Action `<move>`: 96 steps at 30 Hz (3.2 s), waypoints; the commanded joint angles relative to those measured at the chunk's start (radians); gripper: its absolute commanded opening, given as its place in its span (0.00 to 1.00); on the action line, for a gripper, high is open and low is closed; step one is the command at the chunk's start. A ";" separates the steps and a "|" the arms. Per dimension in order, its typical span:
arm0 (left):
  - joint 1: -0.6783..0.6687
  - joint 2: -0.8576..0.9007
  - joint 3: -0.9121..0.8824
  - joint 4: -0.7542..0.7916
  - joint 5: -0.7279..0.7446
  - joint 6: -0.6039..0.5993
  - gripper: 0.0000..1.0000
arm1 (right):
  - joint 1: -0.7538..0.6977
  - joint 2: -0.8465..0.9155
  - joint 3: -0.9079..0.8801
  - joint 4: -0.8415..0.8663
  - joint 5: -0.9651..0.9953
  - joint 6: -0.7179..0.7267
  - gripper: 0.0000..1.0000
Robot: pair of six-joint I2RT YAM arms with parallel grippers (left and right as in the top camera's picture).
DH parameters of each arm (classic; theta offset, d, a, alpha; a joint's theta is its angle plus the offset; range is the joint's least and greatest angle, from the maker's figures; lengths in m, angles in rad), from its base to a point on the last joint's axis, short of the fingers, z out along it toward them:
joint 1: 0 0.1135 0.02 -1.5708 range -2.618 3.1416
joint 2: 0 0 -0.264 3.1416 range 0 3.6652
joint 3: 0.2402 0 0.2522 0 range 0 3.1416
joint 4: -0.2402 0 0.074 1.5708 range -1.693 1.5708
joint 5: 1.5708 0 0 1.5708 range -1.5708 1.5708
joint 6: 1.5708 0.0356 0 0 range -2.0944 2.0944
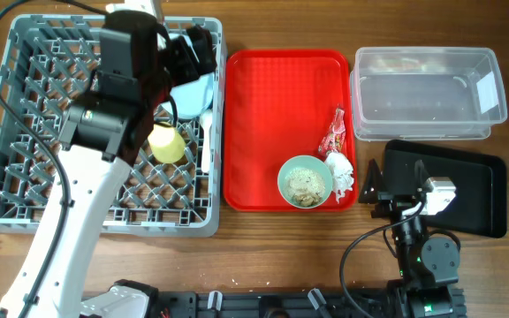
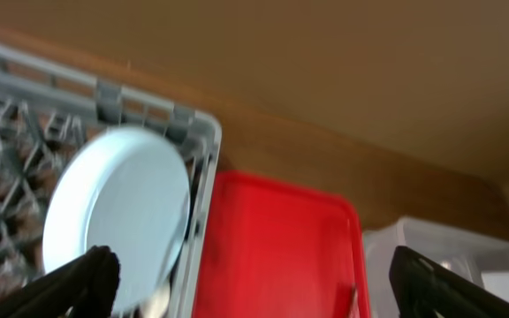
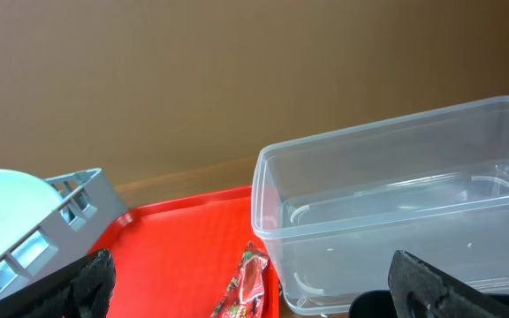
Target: Sort waste into correct bins and load items into the dishwasher rack
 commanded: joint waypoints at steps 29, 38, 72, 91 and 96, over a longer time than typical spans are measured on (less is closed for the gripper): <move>-0.022 0.001 0.001 -0.024 0.009 0.003 1.00 | 0.003 0.735 1.299 -1.149 -0.196 -0.154 1.00; -0.022 0.001 0.001 -0.024 0.009 0.003 1.00 | 0.003 1.160 1.421 -1.391 -0.298 -0.076 0.35; -0.022 0.001 0.001 -0.024 0.009 0.003 1.00 | 0.400 1.400 0.670 -0.447 -0.203 0.265 0.05; -0.022 0.001 0.001 -0.024 0.009 0.003 1.00 | 0.399 1.626 0.934 -0.733 0.248 0.264 0.47; -0.022 0.001 0.001 -0.024 0.009 0.003 1.00 | 0.399 1.743 0.938 -0.710 0.117 0.264 0.04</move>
